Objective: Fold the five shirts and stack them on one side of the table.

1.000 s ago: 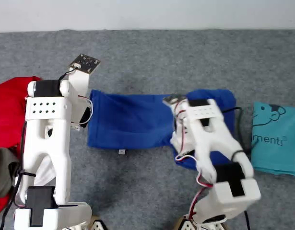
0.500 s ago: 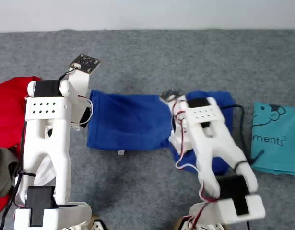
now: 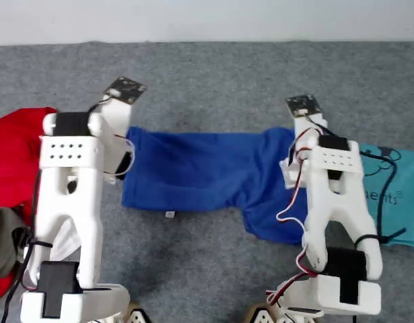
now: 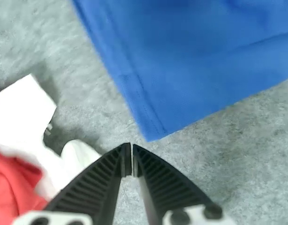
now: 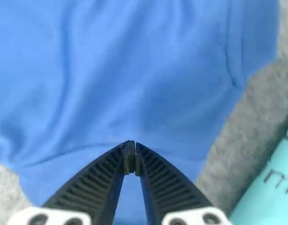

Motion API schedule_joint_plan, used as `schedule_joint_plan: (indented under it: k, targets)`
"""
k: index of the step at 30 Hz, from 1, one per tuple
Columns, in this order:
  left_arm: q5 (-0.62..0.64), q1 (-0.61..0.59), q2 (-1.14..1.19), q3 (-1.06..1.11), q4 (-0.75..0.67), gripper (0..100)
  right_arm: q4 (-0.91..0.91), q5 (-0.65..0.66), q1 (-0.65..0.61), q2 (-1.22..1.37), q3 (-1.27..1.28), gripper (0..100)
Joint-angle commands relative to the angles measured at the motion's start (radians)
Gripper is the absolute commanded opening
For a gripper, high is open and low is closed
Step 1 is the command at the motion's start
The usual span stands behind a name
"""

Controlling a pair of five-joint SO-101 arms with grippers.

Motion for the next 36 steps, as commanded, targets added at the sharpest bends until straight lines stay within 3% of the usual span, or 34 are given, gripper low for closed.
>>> schedule_joint_plan:
  k: [1, 9, 13, 22, 27, 36]
  targets:
    - [-0.008, 0.091, -0.058, -0.048, 0.0, 2, 0.094, -0.011, 0.036, -0.128, -0.051, 0.9]
    - [-0.005, 0.284, -0.02, -0.044, -0.124, 3, 0.24, -0.012, 0.051, -0.518, -0.052, 0.9]
    - [-0.005, 0.364, 0.091, -0.048, -0.176, 8, 0.242, -0.012, 0.05, -0.751, -0.052, 0.9]
    - [0.026, 0.594, 0.287, -0.18, -0.276, 8, 0.242, -0.051, 0.05, -1.136, -0.052, 0.9]
    - [0.055, 0.71, 0.459, -0.361, -0.249, 8, 0.242, -0.115, 0.045, -1.247, -0.052, 0.9]
    - [0.058, 0.884, 0.72, -0.739, -0.104, 13, 0.242, -0.13, -0.119, -1.331, -0.089, 0.9]
